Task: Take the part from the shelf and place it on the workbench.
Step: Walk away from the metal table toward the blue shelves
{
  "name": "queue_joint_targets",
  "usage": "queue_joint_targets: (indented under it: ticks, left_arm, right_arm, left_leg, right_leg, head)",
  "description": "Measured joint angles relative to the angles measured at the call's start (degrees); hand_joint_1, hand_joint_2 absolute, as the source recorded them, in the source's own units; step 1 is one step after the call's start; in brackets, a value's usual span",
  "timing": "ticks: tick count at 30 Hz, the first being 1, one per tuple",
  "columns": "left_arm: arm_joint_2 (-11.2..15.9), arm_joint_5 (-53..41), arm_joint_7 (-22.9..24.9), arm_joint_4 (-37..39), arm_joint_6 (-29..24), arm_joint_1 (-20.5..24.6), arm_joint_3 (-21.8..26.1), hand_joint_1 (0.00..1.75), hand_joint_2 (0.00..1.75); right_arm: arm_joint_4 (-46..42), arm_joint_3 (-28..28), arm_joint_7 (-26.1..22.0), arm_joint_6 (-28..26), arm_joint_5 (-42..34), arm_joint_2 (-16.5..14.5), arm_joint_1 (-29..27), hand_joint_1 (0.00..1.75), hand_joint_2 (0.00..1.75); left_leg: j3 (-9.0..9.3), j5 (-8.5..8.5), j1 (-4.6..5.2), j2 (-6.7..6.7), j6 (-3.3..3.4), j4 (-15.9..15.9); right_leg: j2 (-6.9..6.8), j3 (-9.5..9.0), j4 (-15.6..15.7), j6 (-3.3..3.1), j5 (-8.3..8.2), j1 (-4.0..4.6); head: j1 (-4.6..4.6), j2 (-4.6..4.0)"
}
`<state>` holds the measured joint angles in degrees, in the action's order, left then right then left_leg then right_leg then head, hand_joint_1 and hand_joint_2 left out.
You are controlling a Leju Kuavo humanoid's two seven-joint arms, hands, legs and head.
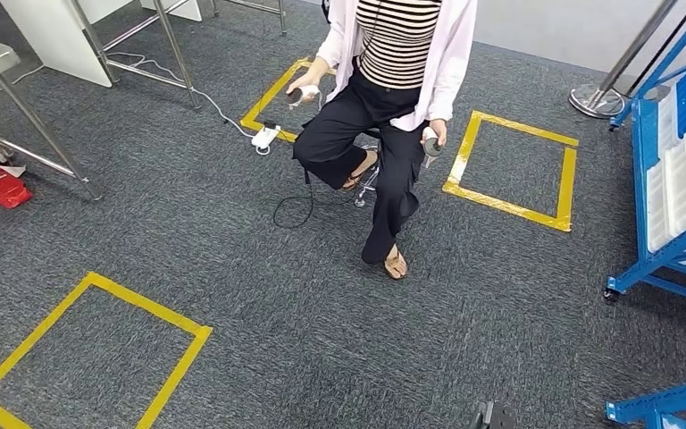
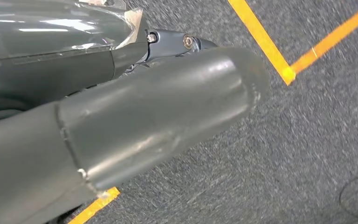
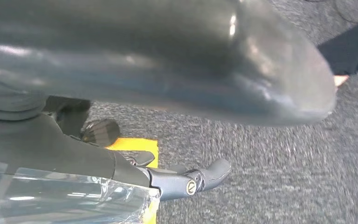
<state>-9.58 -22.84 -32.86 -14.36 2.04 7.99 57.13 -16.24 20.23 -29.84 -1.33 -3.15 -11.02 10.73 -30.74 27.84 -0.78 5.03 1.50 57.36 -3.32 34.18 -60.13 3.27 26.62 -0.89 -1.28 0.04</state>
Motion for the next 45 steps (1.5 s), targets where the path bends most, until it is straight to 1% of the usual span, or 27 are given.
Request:
queue_joint_targets:
  ticks: [2, 4, 6, 8, 10, 11, 12, 13, 15, 17, 19, 21, 22, 24, 26, 27, 28, 30, 32, 34, 35, 37, 39, 41, 42, 43, 45]
  left_arm:
    - [0.03, 0.0, 0.28, 0.01, -0.16, 0.21, -0.19, 0.0, 0.0]
    - [-0.02, 0.0, 0.41, 0.02, -0.23, 0.38, -0.41, 0.0, 0.0]
    - [-0.04, 0.0, 0.44, 0.04, -0.23, 0.55, -0.55, 0.0, 0.0]
    - [-0.01, -0.01, 0.43, 0.11, -0.22, 0.58, -0.55, 0.0, 0.0]
    - [-0.01, 0.0, 0.43, 0.22, -0.22, 0.51, -0.55, 0.0, 0.0]
    - [-0.01, 0.01, 0.43, 0.26, -0.22, 0.51, -0.55, 0.0, 0.0]
    - [0.0, 0.03, 0.43, 0.3, -0.23, 0.51, -0.55, 0.0, 0.0]
    - [0.03, 0.04, 0.43, 0.32, -0.23, 0.51, -0.55, 0.0, 0.0]
    - [0.07, 0.07, 0.43, 0.36, -0.23, 0.53, -0.55, 0.0, 0.0]
    - [0.07, 0.06, 0.45, 0.42, -0.21, 0.56, -0.56, 0.0, 0.0]
    - [-0.02, 0.11, 0.43, 0.46, -0.21, 0.62, -0.58, 0.0, 0.0]
    - [-0.13, 0.31, 0.35, 0.48, -0.2, 0.7, -0.6, 0.0, 0.0]
    - [-0.13, 0.48, 0.3, 0.48, -0.17, 0.68, -0.59, 0.0, 0.0]
    - [-0.01, 0.96, 0.17, 0.48, -0.12, 0.51, -0.54, 0.0, 0.0]
    - [0.05, 1.4, -0.02, 0.49, 0.11, 0.27, -0.5, 0.0, 0.0]
    - [0.04, 1.62, -0.19, 0.49, 0.31, 0.21, -0.49, 0.0, 0.0]
    - [0.01, 1.78, -0.38, 0.5, 0.55, 0.17, -0.48, 0.0, 0.0]
    - [-0.06, 1.95, -0.69, 0.5, 0.89, 0.17, -0.48, 0.0, 0.0]
    - [-0.1, 1.97, -0.84, 0.5, 0.99, 0.19, -0.48, 0.0, 0.0]
    - [-0.25, 1.98, -0.93, 0.5, 1.0, 0.27, -0.48, 0.0, 0.0]
    - [-0.34, 1.99, -0.95, 0.5, 1.0, 0.33, -0.48, 0.0, 0.0]
    - [-0.48, 2.01, -0.97, 0.51, 1.0, 0.37, -0.48, 0.0, 0.0]
    - [-0.5, 2.02, -0.98, 0.55, 1.0, 0.27, -0.48, 0.0, 0.0]
    - [-0.5, 2.05, -1.0, 0.61, 1.0, 0.14, -0.48, 0.0, 0.0]
    - [-0.5, 2.07, -1.01, 0.64, 1.0, 0.1, -0.48, 0.0, 0.0]
    - [-0.5, 2.03, -1.03, 0.66, 1.01, 0.06, -0.48, 0.0, 0.0]
    - [-0.45, 1.79, -1.09, 0.69, 1.2, 0.0, -0.49, 0.0, 0.0]
  right_arm:
    - [-0.02, 0.08, -0.04, 0.04, -0.05, 0.15, 0.05, 0.0, 0.0]
    - [-0.01, 0.24, -0.05, 0.05, -0.1, 0.33, -0.21, 0.0, 0.0]
    - [0.0, 0.42, -0.05, 0.01, -0.19, 0.53, -0.46, 0.0, 0.0]
    - [-0.01, 0.5, -0.03, -0.03, -0.26, 0.61, -0.49, 0.0, 0.0]
    - [-0.01, 0.52, 0.06, -0.03, -0.27, 0.62, -0.59, 0.0, 0.0]
    - [0.0, 0.55, 0.09, -0.03, -0.27, 0.66, -0.69, 0.0, 0.0]
    - [0.0, 0.59, 0.12, -0.03, -0.28, 0.7, -0.77, 0.0, 0.0]
    - [0.0, 0.63, 0.12, -0.03, -0.28, 0.74, -0.81, 0.0, 0.0]
    - [0.0, 0.68, 0.12, -0.03, -0.27, 0.77, -0.76, 0.0, 0.0]
    - [0.0, 0.73, 0.13, -0.03, -0.27, 0.78, -0.66, 0.0, 0.0]
    - [0.0, 0.8, 0.19, -0.04, -0.26, 0.81, -0.67, 0.0, 0.0]
    - [0.0, 0.89, 0.25, -0.08, -0.26, 0.87, -0.75, 0.0, 0.0]
    - [0.0, 0.91, 0.27, -0.09, -0.25, 0.89, -0.71, 0.0, 0.0]
    - [0.0, 0.93, 0.28, 0.04, -0.12, 0.86, -0.58, 0.0, 0.0]
    - [0.01, 0.95, 0.29, 0.34, 0.1, 0.77, -0.56, 0.0, 0.0]
    - [0.02, 0.94, 0.29, 0.46, 0.23, 0.72, -0.58, 0.0, 0.0]
    - [0.02, 0.93, 0.3, 0.54, 0.37, 0.68, -0.56, 0.0, 0.0]
    - [0.02, 0.9, 0.4, 0.56, 0.63, 0.54, -0.36, 0.0, 0.0]
    - [0.01, 0.87, 0.53, 0.53, 0.76, 0.22, -0.06, 0.0, 0.0]
    - [0.0, 0.86, 0.6, 0.44, 0.83, -0.01, 0.08, 0.0, 0.0]
    - [0.0, 0.86, 0.62, 0.4, 0.87, -0.04, 0.07, 0.0, 0.0]
    - [0.0, 0.85, 0.65, 0.28, 0.92, -0.1, 0.14, 0.0, 0.0]
    - [0.0, 0.84, 0.7, 0.23, 0.96, -0.31, 0.23, 0.0, 0.0]
    - [0.0, 0.84, 0.98, 0.19, 0.99, -0.51, 0.24, 0.0, 0.0]
    - [0.0, 0.84, 1.19, 0.13, 0.98, -0.54, 0.22, 0.0, 0.0]
    - [0.0, 0.84, 1.39, 0.04, 0.92, -0.52, 0.22, 0.0, 0.0]
    - [0.0, 0.84, 1.64, -0.09, 0.66, -0.55, 0.27, 0.0, 0.0]
  left_leg:
    - [0.29, 0.23, 0.36, 1.01, -0.57, 0.03]
    - [0.63, 0.41, 0.22, 1.8, -1.22, -0.01]
    - [0.1, 2.02, -0.15, -0.3, -1.92, 1.74]
    - [-2.57, 5.77, -0.35, -3.8, -2.21, 7.97]
    - [-6.01, 8.55, -0.37, -5.04, -2.17, 15.06]
    - [-6.81, 8.4, -0.38, -5.17, -2.14, 16.38]
    - [-6.49, 7.01, -0.42, -5.25, -2.1, 15.33]
    - [-5.13, 4.78, -0.52, -5.56, -2.06, 12.11]
    - [-1.82, 1.36, -0.85, -8.07, -1.96, 4.63]
    - [-0.57, 0.65, -0.85, -9.82, -1.69, 1.45]
    - [-0.64, 0.39, -0.5, -8.74, -1.0, 1.12]
    - [-0.47, -0.15, -0.41, -7.26, 0.09, 0.42]
    - [-0.4, -0.39, -0.45, -6.45, 0.55, 0.09]
    - [-0.44, -0.5, -0.26, -4.74, 1.0, -0.05]
    - [-0.53, -0.47, -0.09, -3.06, 0.97, -0.03]
    - [-0.54, -0.44, -0.06, -2.35, 0.93, -0.02]
    - [-0.49, -0.38, -0.06, -1.69, 0.83, -0.02]
    - [-0.23, -0.11, 0.05, -0.47, 0.36, 0.02]
    - [0.1, 0.25, 0.23, 0.61, -0.4, 0.07]
    - [0.47, 0.4, 0.17, 1.6, -1.14, -0.11]
    - [0.55, 0.6, -0.01, 1.37, -1.51, -0.01]
    - [-0.22, 2.58, -0.31, -1.16, -2.09, 2.35]
    - [-3.41, 6.67, -0.43, -4.27, -2.28, 9.53]
    - [-7.06, 9.12, -0.42, -5.13, -2.27, 16.55]
    - [-7.71, 8.56, -0.42, -5.2, -2.19, 17.25]
    - [-7.23, 6.87, -0.44, -5.28, -2.07, 15.59]
    - [-3.93, 2.24, -0.64, -7.02, -1.83, 7.69]
  right_leg:
    - [-0.95, -1.34, 2.51, -0.82, -0.66, 0.44]
    - [0.4, -1.13, 2.57, -1.61, -0.88, 0.32]
    - [1.67, -1.2, 2.76, -2.53, -1.16, -0.14]
    - [2.89, -1.22, 2.82, -3.28, -1.46, -0.26]
    - [4.28, -1.1, 2.78, -3.54, -1.56, 0.01]
    - [5.04, -1.09, 2.74, -3.55, -1.57, 0.09]
    - [5.82, -1.12, 2.67, -3.54, -1.59, 0.11]
    - [6.61, -1.15, 2.54, -3.52, -1.59, 0.1]
    - [8.02, -0.94, 2.15, -3.35, -1.62, 0.19]
    - [9.12, -0.26, 1.99, -2.85, -1.89, 0.38]
    - [10.24, 0.5, 2.22, -2.02, -2.34, 0.44]
    - [8.9, 1.64, 0.86, -1.67, -1.76, 0.4]
    - [7.44, 2.83, -1.32, -1.79, -0.67, 0.44]
    - [4.73, 6.53, -8.86, -2.1, 2.66, 0.26]
    - [4.03, 9.06, -14.48, -1.7, 4.53, 0.03]
    - [3.85, 8.72, -14.29, -1.28, 4.25, -0.06]
    - [3.45, 6.96, -11.41, -0.8, 3.15, -0.17]
    - [1.18, 1.85, -2.7, -0.3, 0.51, -0.16]
    - [-0.28, -0.79, 2.11, -0.8, -0.81, 0.2]
    - [0.67, -0.4, 2.34, -1.68, -0.96, 0.58]
    - [1.3, -0.45, 2.48, -2.06, -1.06, 0.36]
    - [2.47, -0.82, 2.77, -2.99, -1.36, -0.16]
    - [3.67, -1.01, 2.82, -3.61, -1.56, -0.17]
    - [5.12, -1.02, 2.79, -3.76, -1.59, 0.13]
    - [5.9, -1.05, 2.78, -3.8, -1.6, 0.2]
    - [6.71, -1.14, 2.75, -3.79, -1.6, 0.23]
    - [8.29, -1.28, 2.65, -3.74, -1.6, 0.25]
  head:
    - [0.02, 0.0]
    - [0.1, 0.0]
    - [0.23, 0.0]
    - [0.38, 0.0]
    - [0.39, 0.0]
    - [0.39, 0.0]
    - [0.39, 0.0]
    - [0.4, 0.0]
    - [0.39, 0.0]
    - [0.34, 0.0]
    - [0.33, 0.0]
    - [0.23, 0.0]
    - [0.11, 0.0]
    - [-0.07, 0.0]
    - [-0.06, 0.0]
    - [-0.08, 0.0]
    - [-0.09, 0.0]
    - [-0.11, 0.0]
    - [-0.05, 0.0]
    - [-0.02, 0.0]
    - [-0.02, 0.0]
    - [0.17, 0.0]
    - [0.37, 0.0]
    - [0.38, 0.0]
    - [0.39, 0.0]
    - [0.4, 0.0]
    - [0.4, 0.0]
